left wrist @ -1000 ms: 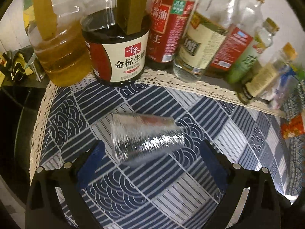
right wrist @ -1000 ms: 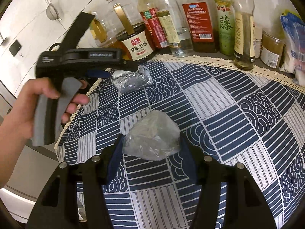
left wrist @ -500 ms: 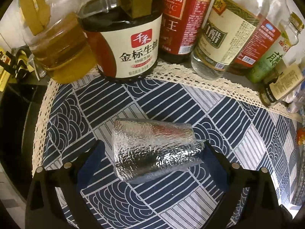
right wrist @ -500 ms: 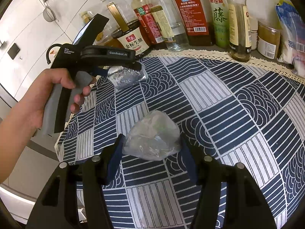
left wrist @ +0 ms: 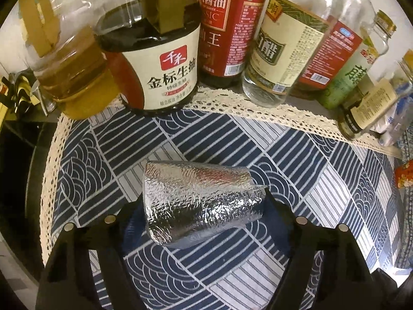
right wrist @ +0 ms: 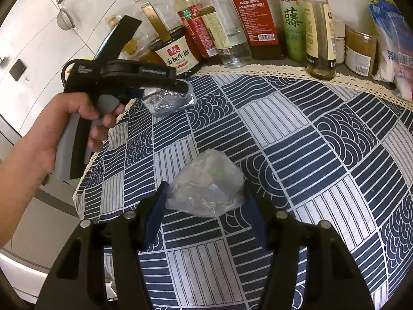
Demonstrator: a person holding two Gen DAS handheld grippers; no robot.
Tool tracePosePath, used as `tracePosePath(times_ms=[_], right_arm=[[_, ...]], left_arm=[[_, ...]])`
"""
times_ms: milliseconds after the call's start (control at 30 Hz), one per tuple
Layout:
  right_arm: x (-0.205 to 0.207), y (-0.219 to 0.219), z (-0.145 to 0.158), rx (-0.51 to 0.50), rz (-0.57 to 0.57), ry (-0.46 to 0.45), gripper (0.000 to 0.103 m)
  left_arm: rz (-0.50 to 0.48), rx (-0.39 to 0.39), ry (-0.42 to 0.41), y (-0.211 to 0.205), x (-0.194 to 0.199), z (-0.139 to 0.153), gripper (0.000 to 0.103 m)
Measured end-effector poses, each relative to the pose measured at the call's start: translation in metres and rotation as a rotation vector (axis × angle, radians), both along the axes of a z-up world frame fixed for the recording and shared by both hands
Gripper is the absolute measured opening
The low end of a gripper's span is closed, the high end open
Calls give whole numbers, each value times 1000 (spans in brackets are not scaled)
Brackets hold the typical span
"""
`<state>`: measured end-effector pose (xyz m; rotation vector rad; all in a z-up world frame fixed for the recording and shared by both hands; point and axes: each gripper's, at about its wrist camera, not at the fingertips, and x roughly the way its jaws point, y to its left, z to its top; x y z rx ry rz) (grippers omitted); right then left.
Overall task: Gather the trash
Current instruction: 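Carry the foil roll and plastic wrap down over the black trash bin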
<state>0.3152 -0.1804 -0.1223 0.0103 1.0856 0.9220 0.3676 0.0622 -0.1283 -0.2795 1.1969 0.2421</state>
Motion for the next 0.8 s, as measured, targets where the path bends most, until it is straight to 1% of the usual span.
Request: tracePosePath(times_ms=[200,267,367,600,800], right_arm=[[-6,-1,-2,-15,-13,-1,58],[-10,0,0,-16,-16,-3,58],[-17,4,3,-22,-22,-9,58],[-48,13,15,-35,-52,-40,58],[-78,22,24,-43,-87,-59,58]], left_arm=[[-27,-18,-18,-11,-18,8,78],[-39,-24,-21,-15,-29,11,78],[-58,-25,-28,-14,-38,15,78],[-107,-50,-58,-15,-76,28,78],[-156,-59,-101,-10,-121,45,78]])
